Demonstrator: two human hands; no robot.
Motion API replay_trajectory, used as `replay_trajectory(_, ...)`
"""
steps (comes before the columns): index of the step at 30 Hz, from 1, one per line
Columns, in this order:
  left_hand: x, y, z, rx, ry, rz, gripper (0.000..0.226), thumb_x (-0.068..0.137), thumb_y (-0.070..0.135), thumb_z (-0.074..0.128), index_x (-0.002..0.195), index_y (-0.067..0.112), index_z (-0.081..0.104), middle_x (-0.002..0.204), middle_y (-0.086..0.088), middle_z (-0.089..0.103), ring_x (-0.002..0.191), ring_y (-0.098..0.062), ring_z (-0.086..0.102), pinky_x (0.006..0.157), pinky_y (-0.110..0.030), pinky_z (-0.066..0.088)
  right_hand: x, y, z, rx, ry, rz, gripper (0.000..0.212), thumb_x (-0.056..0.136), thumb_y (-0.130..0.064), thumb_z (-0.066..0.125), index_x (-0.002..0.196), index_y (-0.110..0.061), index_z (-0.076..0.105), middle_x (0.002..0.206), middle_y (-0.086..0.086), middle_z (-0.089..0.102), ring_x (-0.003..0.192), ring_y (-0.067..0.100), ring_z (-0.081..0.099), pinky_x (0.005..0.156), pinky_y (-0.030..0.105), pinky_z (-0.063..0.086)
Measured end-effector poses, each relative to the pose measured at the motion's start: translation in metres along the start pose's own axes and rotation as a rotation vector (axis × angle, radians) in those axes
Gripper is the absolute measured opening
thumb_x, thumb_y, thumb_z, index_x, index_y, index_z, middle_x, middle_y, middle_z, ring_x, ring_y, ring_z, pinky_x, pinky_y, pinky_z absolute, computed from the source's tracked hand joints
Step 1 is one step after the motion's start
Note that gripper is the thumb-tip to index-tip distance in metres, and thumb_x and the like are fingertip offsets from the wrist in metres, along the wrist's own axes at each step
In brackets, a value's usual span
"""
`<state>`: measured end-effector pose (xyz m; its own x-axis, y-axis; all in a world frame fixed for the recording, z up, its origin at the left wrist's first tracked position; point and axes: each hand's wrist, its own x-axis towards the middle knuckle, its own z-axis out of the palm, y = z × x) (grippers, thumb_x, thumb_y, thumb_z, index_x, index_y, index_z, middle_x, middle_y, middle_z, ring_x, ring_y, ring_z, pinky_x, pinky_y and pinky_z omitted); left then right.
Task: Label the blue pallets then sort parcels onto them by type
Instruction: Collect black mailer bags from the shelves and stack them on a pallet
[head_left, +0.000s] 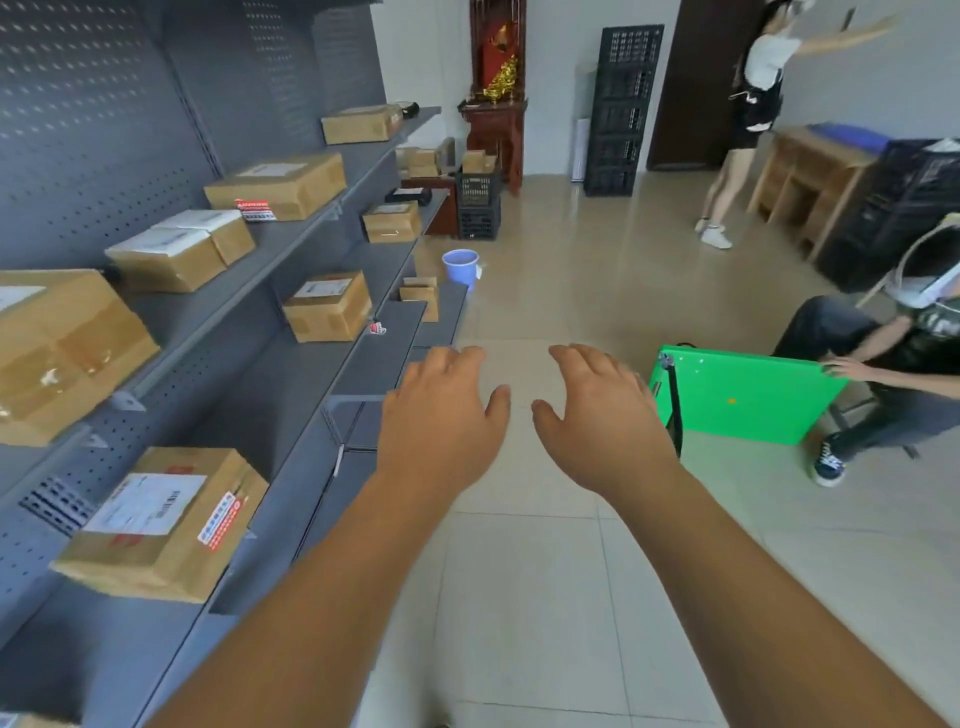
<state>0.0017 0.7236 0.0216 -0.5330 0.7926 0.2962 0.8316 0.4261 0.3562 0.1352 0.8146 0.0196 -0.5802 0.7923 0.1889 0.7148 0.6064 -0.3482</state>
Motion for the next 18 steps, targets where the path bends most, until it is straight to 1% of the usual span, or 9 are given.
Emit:
replay_trajectory(4,0.064,-0.009,0.032,-0.046,-0.008,0.026,0.046,0.101,0.050,0.042,0.138,0.025,0.053,0.137,-0.002,0.055,0.121,-0.029,0.051,0.095,-0.046,0.043,0.059,0.007,0.020,-0.009,0.012,0.052,0.058,0.100,-0.049,0.044,0.152,-0.025,0.036,0.159,0.000,0.038,0.145,0.026,0.031,0.120,0.047,0.024)
replay_trajectory(11,0.205,-0.039,0.066,-0.018,-0.043,0.104,0.046,0.099,0.050,0.046,0.137,0.024,0.051,0.133,-0.003,0.056,0.119,-0.030,0.052,0.091,-0.042,0.043,0.188,0.006,0.037,-0.075,0.073,0.141,0.056,0.099,-0.048,0.044,0.150,-0.024,0.039,0.155,0.000,0.043,0.140,0.027,0.038,0.117,0.049,0.027)
replay_trajectory(18,0.320,-0.049,0.107,0.016,-0.133,0.198,0.050,0.101,0.052,0.041,0.142,0.025,0.046,0.140,0.000,0.051,0.125,-0.027,0.049,0.095,-0.042,0.043,0.285,0.024,0.064,-0.061,0.079,0.269,0.057,0.099,-0.050,0.043,0.151,-0.027,0.036,0.157,-0.003,0.039,0.144,0.025,0.032,0.120,0.051,0.024)
